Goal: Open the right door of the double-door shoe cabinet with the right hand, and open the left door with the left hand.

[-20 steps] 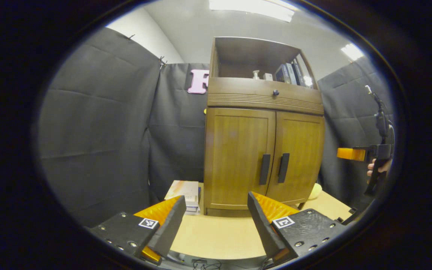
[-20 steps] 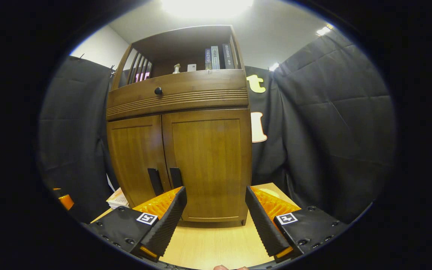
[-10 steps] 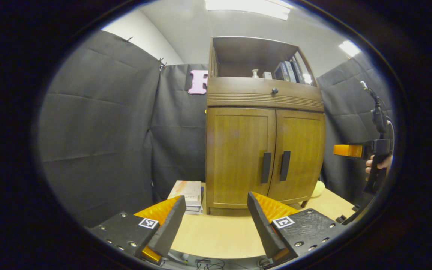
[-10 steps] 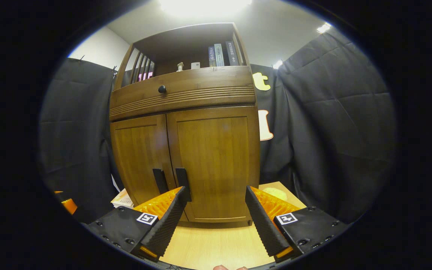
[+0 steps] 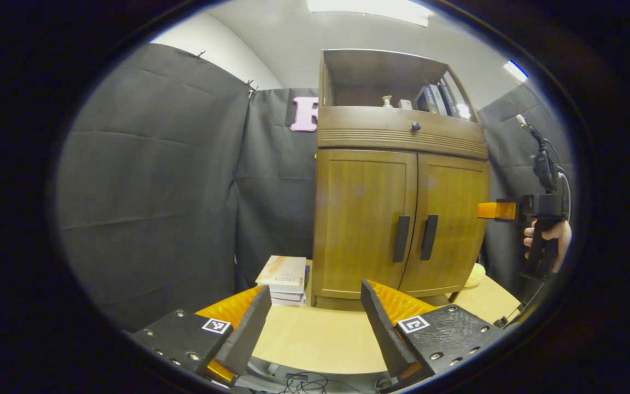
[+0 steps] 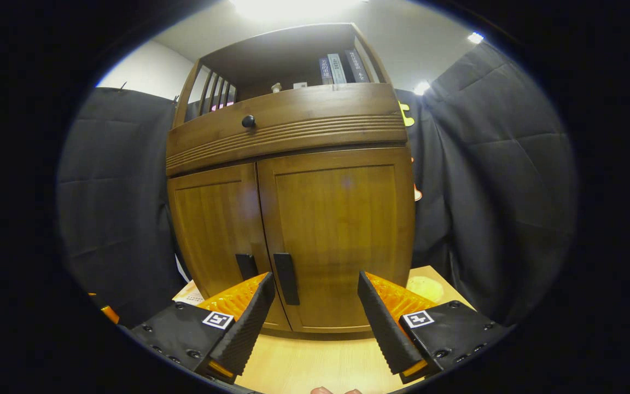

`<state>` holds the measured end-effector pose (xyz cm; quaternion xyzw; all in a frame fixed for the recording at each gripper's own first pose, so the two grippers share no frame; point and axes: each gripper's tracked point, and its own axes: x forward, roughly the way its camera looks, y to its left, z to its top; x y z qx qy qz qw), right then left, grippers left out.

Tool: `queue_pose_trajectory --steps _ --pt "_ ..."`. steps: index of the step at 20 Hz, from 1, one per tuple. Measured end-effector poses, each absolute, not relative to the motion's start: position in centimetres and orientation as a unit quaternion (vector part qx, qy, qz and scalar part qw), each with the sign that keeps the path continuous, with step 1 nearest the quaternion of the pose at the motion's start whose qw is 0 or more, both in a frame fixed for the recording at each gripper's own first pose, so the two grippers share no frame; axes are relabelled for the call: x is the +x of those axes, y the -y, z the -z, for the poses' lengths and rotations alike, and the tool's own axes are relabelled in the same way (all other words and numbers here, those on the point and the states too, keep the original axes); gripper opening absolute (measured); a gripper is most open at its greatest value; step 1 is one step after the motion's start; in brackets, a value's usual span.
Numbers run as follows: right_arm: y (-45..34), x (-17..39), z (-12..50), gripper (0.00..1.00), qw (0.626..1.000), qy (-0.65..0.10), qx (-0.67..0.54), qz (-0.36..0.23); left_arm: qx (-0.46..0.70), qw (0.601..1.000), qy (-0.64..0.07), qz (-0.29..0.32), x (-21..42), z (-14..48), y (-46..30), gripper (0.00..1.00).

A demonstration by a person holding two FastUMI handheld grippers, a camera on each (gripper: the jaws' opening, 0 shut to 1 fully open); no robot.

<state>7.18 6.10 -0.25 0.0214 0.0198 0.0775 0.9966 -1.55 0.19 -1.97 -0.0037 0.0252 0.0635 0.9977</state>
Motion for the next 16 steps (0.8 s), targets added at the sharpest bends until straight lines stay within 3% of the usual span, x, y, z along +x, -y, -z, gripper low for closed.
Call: queue_pose_trajectory --steps 2,3,16 --pt "-6.9 8.7 0.5 0.96 0.996 -0.025 0.021 -0.083 -0.017 0.996 -0.032 -0.078 -1.8 2.5 -0.5 0.94" --pt "-7.4 9.4 0.6 0.92 0.996 -0.027 0.022 -0.087 -0.020 0.995 -0.036 -0.085 -1.8 2.6 -0.6 0.94" --pt "-11.7 18.2 4.0 0.93 0.991 -0.070 0.012 -0.112 -0.039 0.987 -0.063 -0.144 0.9 4.4 -1.6 0.94"
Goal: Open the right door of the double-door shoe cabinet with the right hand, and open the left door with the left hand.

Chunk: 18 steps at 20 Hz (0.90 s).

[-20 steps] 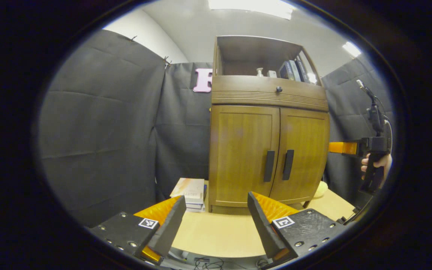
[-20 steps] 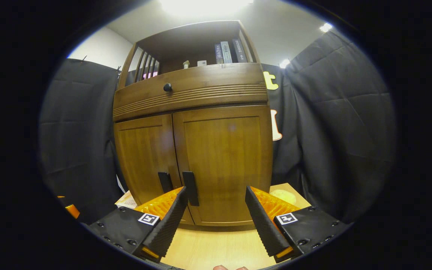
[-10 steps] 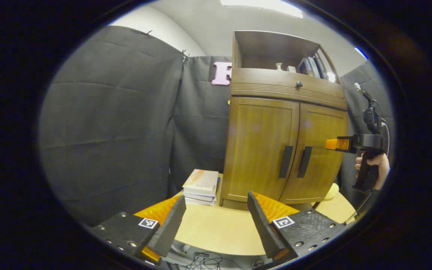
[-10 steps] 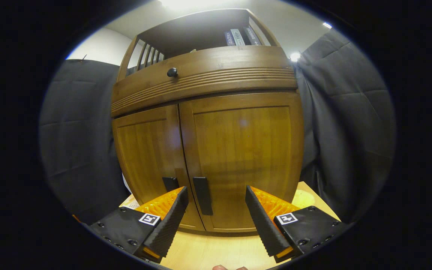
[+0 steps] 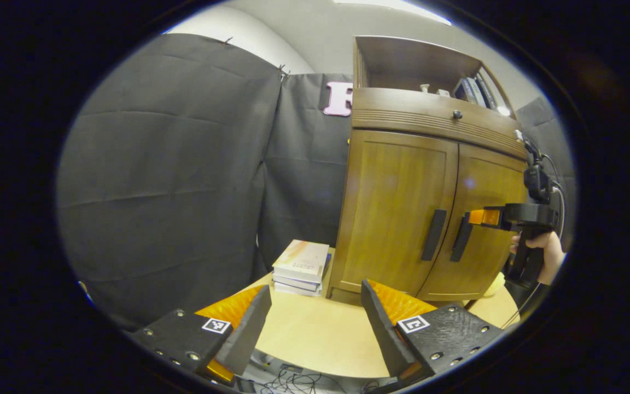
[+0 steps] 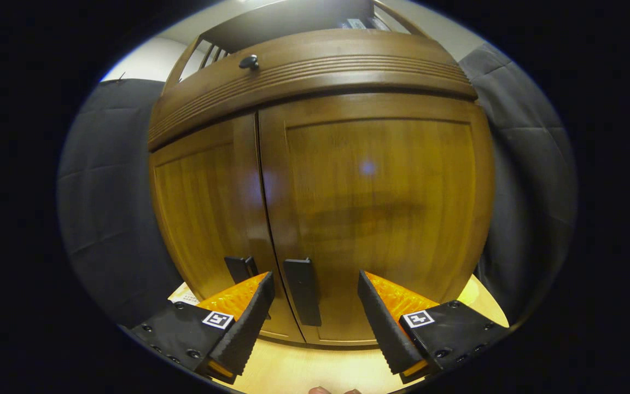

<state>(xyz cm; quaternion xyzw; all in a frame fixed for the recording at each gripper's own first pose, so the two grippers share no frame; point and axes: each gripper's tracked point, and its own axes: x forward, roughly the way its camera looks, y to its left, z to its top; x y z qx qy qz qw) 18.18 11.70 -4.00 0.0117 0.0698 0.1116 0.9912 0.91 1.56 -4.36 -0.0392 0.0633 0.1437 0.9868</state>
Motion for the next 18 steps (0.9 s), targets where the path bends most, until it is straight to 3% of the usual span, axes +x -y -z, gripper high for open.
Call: queue_pose_trajectory --steps 4,5,7,8,13,14,16,18 --pt "-12.7 20.4 5.2 0.92 0.991 -0.080 0.006 -0.109 -0.041 0.986 -0.073 -0.146 1.5 4.9 -1.3 0.94" --pt "-12.9 20.7 5.5 0.96 0.991 -0.082 0.004 -0.107 -0.040 0.986 -0.075 -0.146 1.5 4.9 -1.4 0.94" --pt "-13.3 21.3 6.1 0.93 0.991 -0.087 0.000 -0.104 -0.039 0.985 -0.078 -0.146 1.7 5.0 -1.3 0.94" --pt "-13.3 21.7 6.4 0.97 0.991 -0.089 -0.003 -0.101 -0.039 0.985 -0.079 -0.145 1.8 5.0 -1.3 0.94" --pt "-13.2 22.7 6.7 0.88 0.992 -0.085 -0.012 -0.092 -0.037 0.986 -0.080 -0.142 1.8 5.1 -1.3 0.94" --pt "-13.1 22.7 6.5 0.79 0.992 -0.083 -0.014 -0.090 -0.036 0.986 -0.081 -0.143 1.9 5.0 -1.2 0.94" --pt "-13.2 22.6 6.4 0.79 0.992 -0.086 -0.013 -0.093 -0.036 0.986 -0.082 -0.144 1.9 5.0 -1.2 0.94" --pt "-13.6 22.3 6.3 0.50 0.991 -0.088 -0.011 -0.099 -0.034 0.985 -0.082 -0.146 1.9 4.9 -1.3 0.94"
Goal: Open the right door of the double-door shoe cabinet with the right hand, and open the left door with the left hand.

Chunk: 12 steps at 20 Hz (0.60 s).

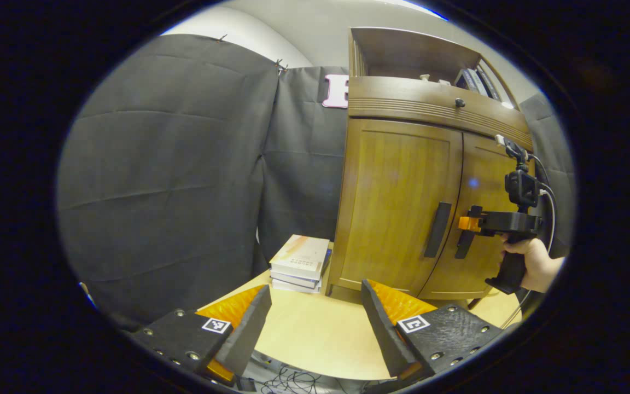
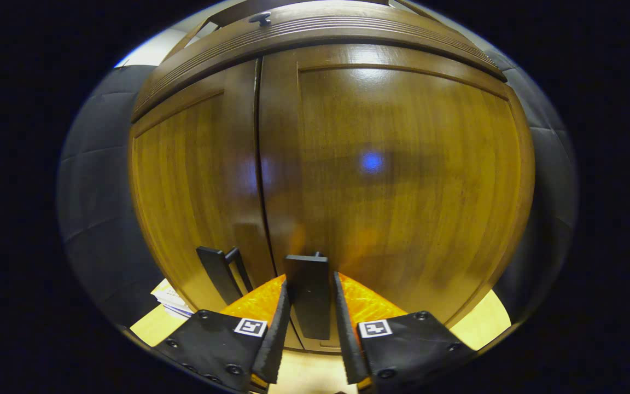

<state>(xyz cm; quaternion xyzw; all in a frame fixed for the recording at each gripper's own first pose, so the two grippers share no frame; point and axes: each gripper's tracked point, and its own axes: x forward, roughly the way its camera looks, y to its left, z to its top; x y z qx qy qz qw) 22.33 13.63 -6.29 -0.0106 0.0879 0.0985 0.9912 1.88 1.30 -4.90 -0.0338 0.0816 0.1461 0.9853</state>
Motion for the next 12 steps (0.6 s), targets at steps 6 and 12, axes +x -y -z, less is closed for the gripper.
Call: queue_pose_trajectory --steps 6,12 --pt "-14.2 23.0 7.0 0.27 0.992 -0.086 -0.018 -0.094 -0.036 0.985 -0.076 -0.151 1.8 4.9 -1.4 0.94" --pt "-13.9 21.9 7.1 0.26 0.989 -0.095 -0.016 -0.113 -0.034 0.987 -0.074 -0.138 1.8 4.9 -1.2 0.94"
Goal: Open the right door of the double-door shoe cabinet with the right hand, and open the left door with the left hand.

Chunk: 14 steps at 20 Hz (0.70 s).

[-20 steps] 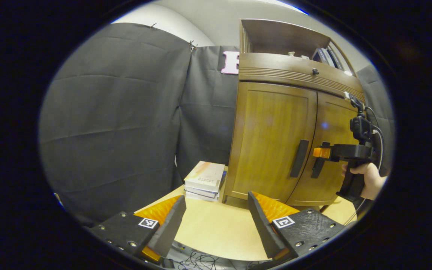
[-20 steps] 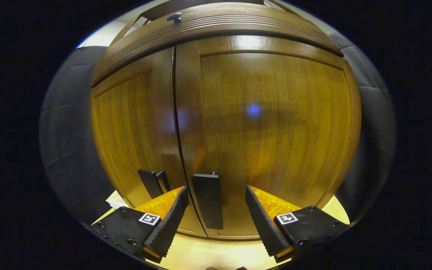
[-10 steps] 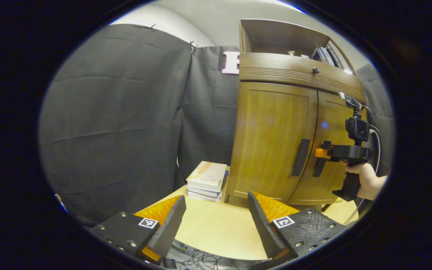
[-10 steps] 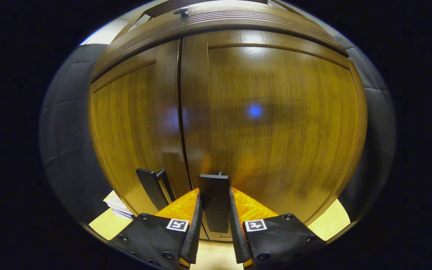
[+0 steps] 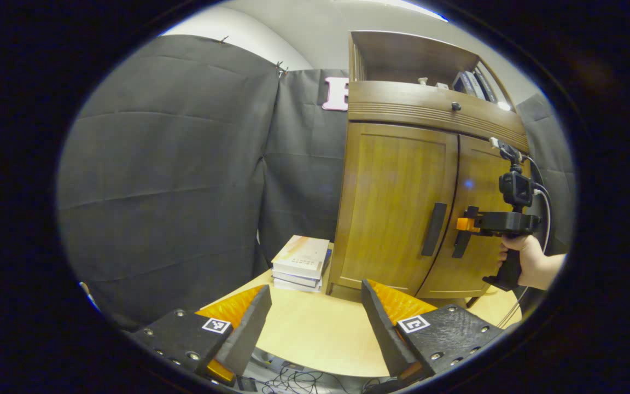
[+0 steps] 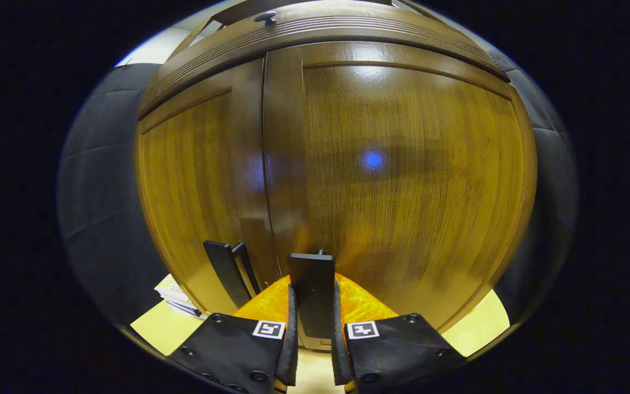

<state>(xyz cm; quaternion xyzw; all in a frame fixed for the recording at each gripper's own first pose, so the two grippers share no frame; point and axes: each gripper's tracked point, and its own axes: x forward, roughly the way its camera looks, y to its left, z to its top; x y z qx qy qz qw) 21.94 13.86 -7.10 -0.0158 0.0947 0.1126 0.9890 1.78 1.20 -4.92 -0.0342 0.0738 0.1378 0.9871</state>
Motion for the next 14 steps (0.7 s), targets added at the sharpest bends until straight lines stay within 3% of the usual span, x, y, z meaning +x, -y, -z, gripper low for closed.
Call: queue_pose_trajectory --steps 14 --pt "-11.7 15.2 7.6 0.28 0.988 -0.080 -0.015 -0.132 -0.030 0.998 -0.046 -0.020 3.5 3.4 -0.1 0.94"
